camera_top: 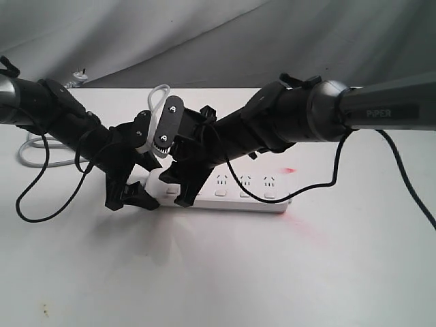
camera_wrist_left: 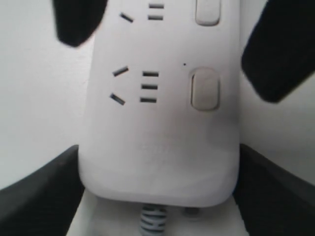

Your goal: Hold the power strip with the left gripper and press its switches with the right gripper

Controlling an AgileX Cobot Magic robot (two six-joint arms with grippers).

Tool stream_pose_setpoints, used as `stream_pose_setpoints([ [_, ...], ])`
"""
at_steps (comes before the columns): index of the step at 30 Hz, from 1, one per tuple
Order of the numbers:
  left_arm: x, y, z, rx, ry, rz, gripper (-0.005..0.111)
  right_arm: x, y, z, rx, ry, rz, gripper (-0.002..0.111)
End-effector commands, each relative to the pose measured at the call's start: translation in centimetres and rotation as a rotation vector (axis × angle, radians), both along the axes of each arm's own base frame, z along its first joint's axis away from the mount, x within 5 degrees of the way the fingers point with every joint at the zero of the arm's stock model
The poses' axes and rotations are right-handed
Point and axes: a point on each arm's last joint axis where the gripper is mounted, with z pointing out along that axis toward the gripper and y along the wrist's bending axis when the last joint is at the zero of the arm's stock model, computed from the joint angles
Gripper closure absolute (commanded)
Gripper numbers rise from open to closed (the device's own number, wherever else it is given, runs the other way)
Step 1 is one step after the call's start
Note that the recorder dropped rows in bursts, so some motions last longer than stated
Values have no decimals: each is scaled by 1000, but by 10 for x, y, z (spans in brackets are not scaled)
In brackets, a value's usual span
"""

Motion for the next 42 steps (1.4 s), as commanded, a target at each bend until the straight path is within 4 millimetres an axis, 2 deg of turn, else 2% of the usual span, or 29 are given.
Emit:
stream_pose_setpoints([
  [1,-1,-3,0,-15,14,-3,52,3,1,-1,1,-21,-15,60],
  [4,-1,-3,0,-15,14,-5,52,5,0,-1,-7,-41,-26,60],
  [10,-1,-3,0,-15,14,-5,52,3,0,-17,-50,-26,18,60],
  [27,-1,-3,0,-15,14,-5,52,5,1,-17,-68,-66,36,60],
  [31,-1,-3,0,-15,14,-5,52,5,14,-5,-37,-94,57,60],
  [38,-1,-3,0,-15,14,-5,52,5,12,-7,-35,-75,42,60],
  [42,-1,-3,0,-15,14,-5,52,6,12,-16,-47,-66,37,60],
])
